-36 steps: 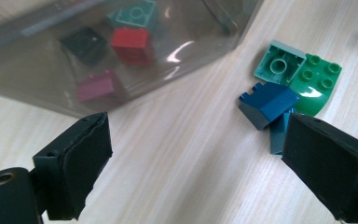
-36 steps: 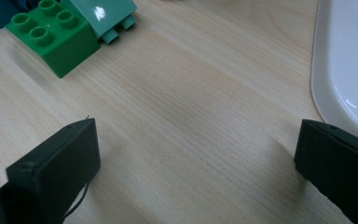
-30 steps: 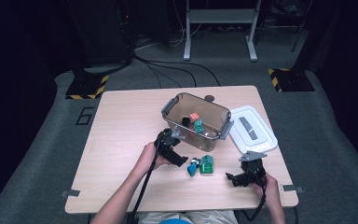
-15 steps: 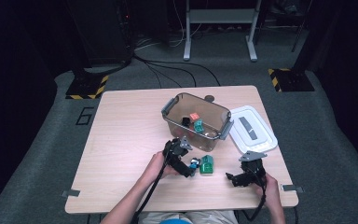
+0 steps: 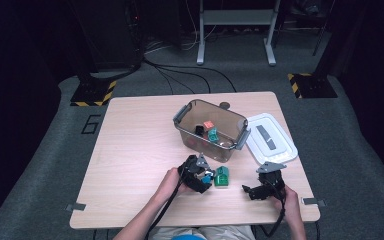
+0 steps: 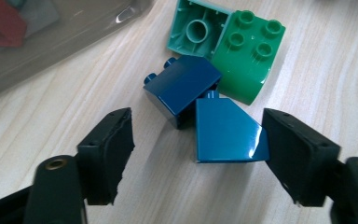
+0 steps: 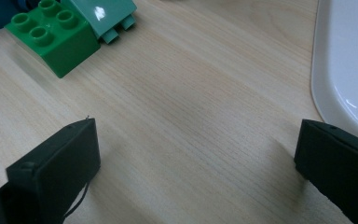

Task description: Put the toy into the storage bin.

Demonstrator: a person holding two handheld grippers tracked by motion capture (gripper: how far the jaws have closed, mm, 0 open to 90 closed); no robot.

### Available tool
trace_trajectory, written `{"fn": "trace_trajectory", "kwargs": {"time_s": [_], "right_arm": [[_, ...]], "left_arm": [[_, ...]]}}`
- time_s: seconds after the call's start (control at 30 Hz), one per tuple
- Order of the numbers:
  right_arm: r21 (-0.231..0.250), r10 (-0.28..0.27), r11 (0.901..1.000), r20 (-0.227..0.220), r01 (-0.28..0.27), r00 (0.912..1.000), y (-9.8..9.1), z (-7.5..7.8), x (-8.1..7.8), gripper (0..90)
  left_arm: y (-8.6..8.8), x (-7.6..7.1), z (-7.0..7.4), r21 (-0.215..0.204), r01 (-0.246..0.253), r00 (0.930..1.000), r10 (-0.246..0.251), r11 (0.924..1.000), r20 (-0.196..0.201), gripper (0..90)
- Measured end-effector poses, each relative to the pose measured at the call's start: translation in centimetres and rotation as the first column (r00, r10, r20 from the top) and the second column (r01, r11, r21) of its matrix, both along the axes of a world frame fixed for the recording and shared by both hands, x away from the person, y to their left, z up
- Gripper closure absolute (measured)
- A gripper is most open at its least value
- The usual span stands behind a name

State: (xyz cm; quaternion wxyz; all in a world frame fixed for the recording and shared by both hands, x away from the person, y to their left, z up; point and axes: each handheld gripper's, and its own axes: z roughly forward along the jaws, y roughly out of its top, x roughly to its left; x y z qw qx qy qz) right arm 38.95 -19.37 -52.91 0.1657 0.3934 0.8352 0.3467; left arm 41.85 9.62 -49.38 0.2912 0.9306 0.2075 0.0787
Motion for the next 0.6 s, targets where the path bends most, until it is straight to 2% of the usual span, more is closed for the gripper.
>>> {"fn": "trace_trajectory", "kwargs": {"time_s": [0.07,0.1,0.33,0.6], "right_arm": [[0.0,0.0,1.0,0.0,0.0,1.0,0.0,0.0,0.0,0.0],[-0.002,0.0,1.0,0.001,0.0,1.0,0.0,0.0,0.0,0.0],[0.0,0.0,1.0,0.0,0.0,1.0,0.0,0.0,0.0,0.0],[0.0,0.0,1.0,0.001,0.0,1.0,0.0,0.0,0.0,0.0]], "left_arm": [[0.0,-0.1,-0.1,-0.002,0.002,1.0,-0.002,1.0,0.002,33.7],[0.0,-0.2,-0.2,0.002,0.01,0.9999,-0.01,1.0,0.006,41.1],[0.3,-0.4,-0.5,-0.006,0.006,0.9999,-0.006,1.0,0.012,56.8],[1.1,-0.4,-0.4,-0.023,-0.017,0.9997,0.017,0.9996,0.02,58.3]]}}
